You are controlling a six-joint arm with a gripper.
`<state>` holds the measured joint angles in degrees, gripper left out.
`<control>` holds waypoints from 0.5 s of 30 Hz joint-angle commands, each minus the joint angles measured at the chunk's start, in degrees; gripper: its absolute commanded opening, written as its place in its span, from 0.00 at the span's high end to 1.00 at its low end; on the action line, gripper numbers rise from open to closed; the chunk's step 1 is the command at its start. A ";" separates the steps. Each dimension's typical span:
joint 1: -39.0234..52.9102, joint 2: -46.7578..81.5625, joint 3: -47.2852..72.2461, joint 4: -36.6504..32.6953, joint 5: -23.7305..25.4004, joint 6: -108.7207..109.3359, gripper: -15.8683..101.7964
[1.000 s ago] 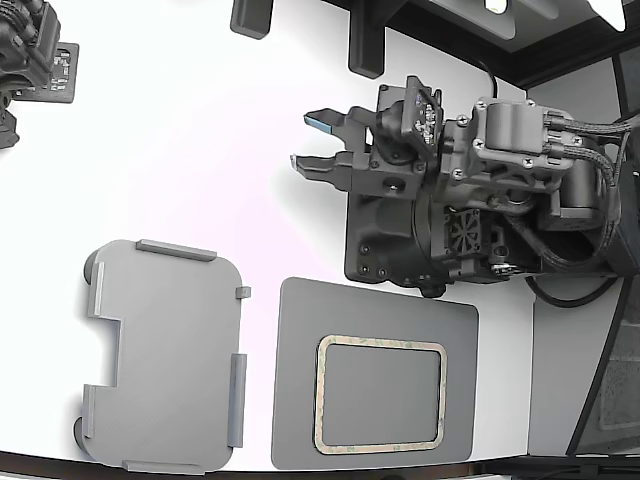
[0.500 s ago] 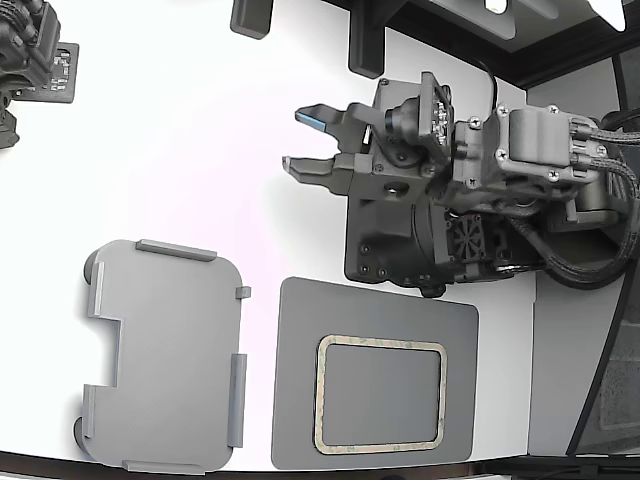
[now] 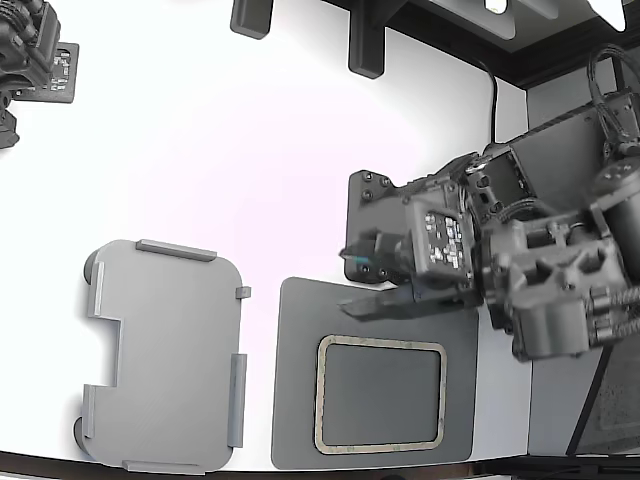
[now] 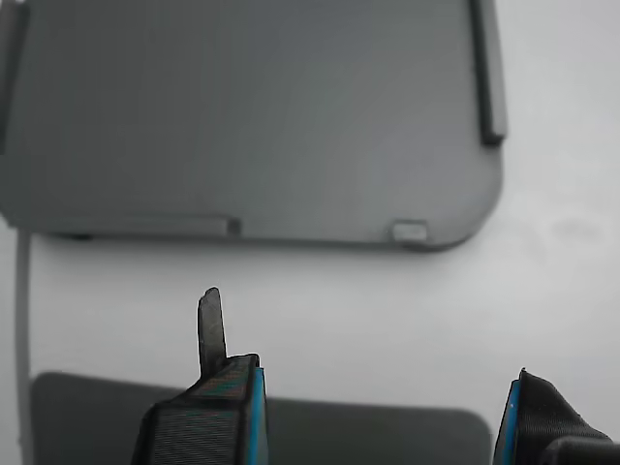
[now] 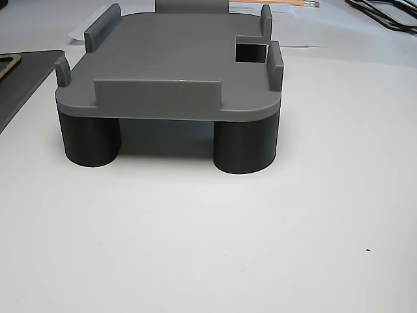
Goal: Move top rectangular frame to the holder.
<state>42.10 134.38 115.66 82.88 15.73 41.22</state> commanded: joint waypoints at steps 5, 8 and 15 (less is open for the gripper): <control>12.83 -2.55 0.44 7.47 -8.26 14.33 0.02; 15.91 -6.15 0.97 7.91 -8.96 16.44 0.02; 18.46 -13.01 3.25 6.50 -11.51 19.51 0.02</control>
<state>60.91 120.94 118.92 90.44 4.31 59.77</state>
